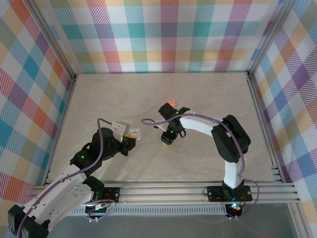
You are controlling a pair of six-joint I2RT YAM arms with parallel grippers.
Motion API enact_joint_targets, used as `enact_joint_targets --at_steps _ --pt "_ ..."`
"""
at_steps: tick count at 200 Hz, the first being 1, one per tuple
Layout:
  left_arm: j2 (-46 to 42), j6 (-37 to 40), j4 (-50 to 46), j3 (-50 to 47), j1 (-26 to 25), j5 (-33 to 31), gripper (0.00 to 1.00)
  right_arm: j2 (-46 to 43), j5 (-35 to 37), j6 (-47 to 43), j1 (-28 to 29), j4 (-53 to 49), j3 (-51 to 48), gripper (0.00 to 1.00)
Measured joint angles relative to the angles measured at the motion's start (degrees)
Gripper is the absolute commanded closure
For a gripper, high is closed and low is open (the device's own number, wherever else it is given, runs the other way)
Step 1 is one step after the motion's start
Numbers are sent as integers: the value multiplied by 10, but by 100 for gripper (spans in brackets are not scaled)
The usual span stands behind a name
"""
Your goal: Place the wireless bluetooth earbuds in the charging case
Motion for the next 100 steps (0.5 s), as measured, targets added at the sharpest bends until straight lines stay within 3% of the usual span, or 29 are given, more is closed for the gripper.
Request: enact_joint_targets --at_steps 43,100 --pt "25 7 -7 18 0 1 100 -111 12 132 -1 -2 -1 45" --pt "69 9 20 28 0 12 100 -144 89 571 17 -37 -35 51"
